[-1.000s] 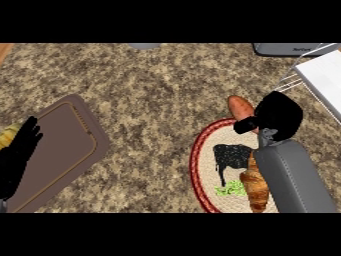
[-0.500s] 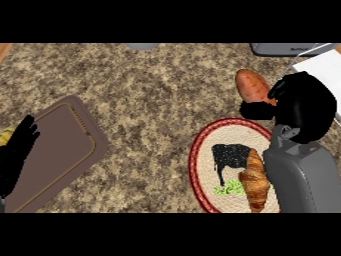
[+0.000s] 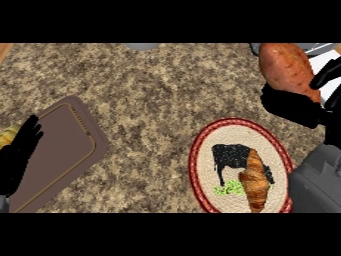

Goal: Pick the sweet potato from the placemat and place it in the tiered shelf

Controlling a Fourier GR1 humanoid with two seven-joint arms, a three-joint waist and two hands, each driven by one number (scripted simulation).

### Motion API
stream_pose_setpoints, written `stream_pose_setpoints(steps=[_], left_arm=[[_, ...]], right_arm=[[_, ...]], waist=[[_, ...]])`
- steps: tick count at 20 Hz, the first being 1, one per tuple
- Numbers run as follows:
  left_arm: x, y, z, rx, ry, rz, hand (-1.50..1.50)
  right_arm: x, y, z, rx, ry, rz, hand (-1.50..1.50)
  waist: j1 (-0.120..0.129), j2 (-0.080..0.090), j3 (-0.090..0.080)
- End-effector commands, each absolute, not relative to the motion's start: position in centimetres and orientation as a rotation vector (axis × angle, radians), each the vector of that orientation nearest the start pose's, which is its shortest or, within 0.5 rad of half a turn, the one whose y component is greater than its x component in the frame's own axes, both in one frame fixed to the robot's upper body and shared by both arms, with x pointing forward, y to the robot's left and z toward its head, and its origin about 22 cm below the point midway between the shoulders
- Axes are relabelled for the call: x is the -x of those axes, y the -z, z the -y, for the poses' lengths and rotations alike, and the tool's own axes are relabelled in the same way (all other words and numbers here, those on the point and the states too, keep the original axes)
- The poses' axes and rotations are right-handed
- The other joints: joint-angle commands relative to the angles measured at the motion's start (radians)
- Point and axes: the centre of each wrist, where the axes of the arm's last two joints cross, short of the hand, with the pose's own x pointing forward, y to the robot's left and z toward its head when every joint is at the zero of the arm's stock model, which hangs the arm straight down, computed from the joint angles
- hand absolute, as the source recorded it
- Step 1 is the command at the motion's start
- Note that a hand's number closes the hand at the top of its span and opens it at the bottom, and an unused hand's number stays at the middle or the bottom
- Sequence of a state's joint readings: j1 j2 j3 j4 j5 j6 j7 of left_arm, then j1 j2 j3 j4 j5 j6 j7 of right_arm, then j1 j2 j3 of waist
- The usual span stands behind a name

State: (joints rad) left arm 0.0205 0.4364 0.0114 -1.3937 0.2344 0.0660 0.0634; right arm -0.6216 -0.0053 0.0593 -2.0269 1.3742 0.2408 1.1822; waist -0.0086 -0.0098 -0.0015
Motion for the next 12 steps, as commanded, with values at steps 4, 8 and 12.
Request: stream_pose_setpoints(steps=[4,8,12], left_arm=[[-23.1,1.2,-34.8,-0.268,0.031,1.322,0.00],[-22.7,0.8,-35.1,-0.272,0.035,1.304,0.00],[-22.2,0.8,-34.5,-0.254,0.030,1.310,0.00]], right_arm=[[-22.4,-29.1,14.0,1.409,0.127,1.123,1.50],[-23.7,-31.2,14.5,1.511,0.139,1.068,1.50],[-25.5,-31.9,16.5,1.638,0.080,0.918,1.50]], waist=[[0.000,0.002,0.000],[0.000,0.000,-0.001],[-0.004,-0.004,-0.001]])
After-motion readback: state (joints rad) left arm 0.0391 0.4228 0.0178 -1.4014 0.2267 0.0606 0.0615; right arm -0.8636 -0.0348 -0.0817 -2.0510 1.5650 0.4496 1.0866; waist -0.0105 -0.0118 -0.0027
